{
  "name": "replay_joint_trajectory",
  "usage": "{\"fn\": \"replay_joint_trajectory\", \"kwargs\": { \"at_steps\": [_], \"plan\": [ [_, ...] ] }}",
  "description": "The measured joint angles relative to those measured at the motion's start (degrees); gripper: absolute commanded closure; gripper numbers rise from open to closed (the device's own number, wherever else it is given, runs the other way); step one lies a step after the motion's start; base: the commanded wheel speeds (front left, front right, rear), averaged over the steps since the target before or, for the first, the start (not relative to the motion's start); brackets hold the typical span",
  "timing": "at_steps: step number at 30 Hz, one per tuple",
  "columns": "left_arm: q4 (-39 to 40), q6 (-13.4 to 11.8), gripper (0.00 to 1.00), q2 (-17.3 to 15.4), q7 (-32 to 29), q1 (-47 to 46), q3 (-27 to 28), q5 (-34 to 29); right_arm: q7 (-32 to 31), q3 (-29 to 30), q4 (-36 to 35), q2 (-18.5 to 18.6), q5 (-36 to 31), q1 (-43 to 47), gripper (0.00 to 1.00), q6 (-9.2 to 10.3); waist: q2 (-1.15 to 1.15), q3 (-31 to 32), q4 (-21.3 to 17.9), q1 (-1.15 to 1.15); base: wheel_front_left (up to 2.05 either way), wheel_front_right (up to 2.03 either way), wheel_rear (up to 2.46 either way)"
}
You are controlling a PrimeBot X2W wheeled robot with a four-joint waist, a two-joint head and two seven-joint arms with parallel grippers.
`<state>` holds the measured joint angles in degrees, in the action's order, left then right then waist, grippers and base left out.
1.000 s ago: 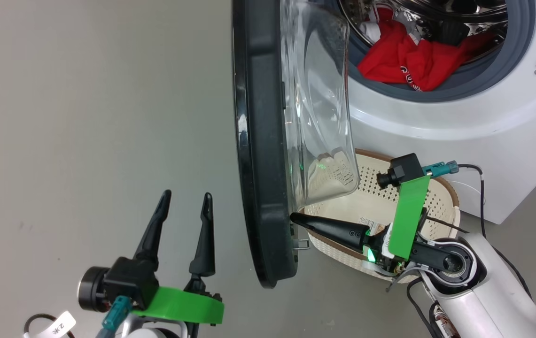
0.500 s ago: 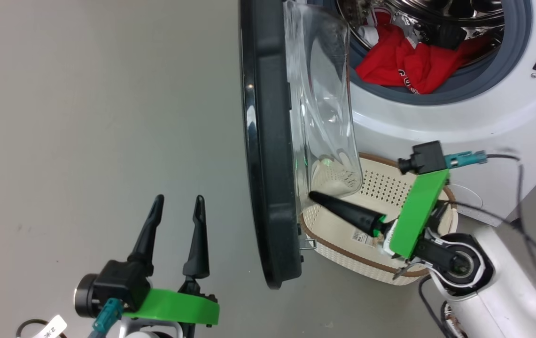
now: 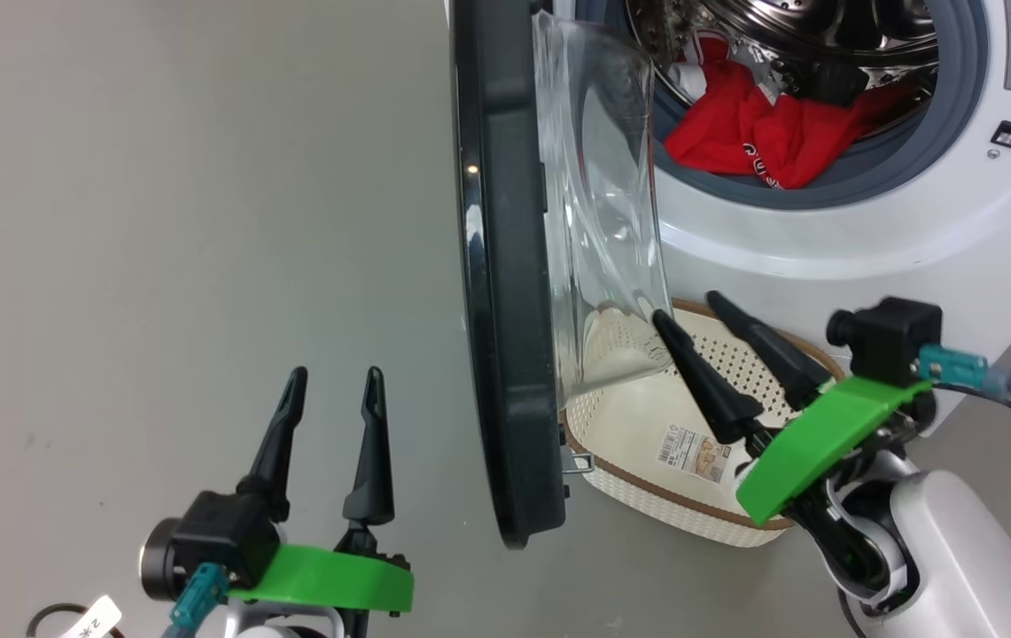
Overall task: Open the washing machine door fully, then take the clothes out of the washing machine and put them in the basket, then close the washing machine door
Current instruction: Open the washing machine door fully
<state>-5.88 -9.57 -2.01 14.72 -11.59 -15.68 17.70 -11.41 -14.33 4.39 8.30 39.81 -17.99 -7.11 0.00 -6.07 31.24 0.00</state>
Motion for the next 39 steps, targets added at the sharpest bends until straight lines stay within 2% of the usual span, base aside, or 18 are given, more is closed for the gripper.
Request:
{"fn": "replay_joint_trajectory", "kwargs": {
  "at_steps": [4,11,16,39],
  "plan": [
    [0.2,0.0,0.0,-0.01,0.0,0.35,-0.03,0.02,7.78,2.97,0.15,-1.3,-10.65,2.46,0.0,0.0,0.0,0.39,-0.15,0.0,0.0,0.0,0.0],
    [0.59,0.3,0.0,-0.05,0.0,1.18,-0.33,0.02,19.61,8.35,0.92,-4.3,-22.57,6.33,0.0,-0.01,0.0,1.06,-0.3,-0.01,0.0,0.0,0.0],
    [0.55,1.91,0.0,-0.08,0.0,1.69,-0.27,-1.24,23.6,12.28,1.26,-5.15,-28.8,8.82,0.0,-0.02,0.0,1.58,-0.51,-0.01,0.0,0.0,0.0],
    [0.03,2.53,0.0,-0.22,0.0,3.58,0.46,-3.3,26.04,15.26,-0.31,-5.43,-29.64,17.0,0.0,-0.02,0.0,2.68,-1.29,-0.01,0.0,0.0,0.0]
  ]
}}
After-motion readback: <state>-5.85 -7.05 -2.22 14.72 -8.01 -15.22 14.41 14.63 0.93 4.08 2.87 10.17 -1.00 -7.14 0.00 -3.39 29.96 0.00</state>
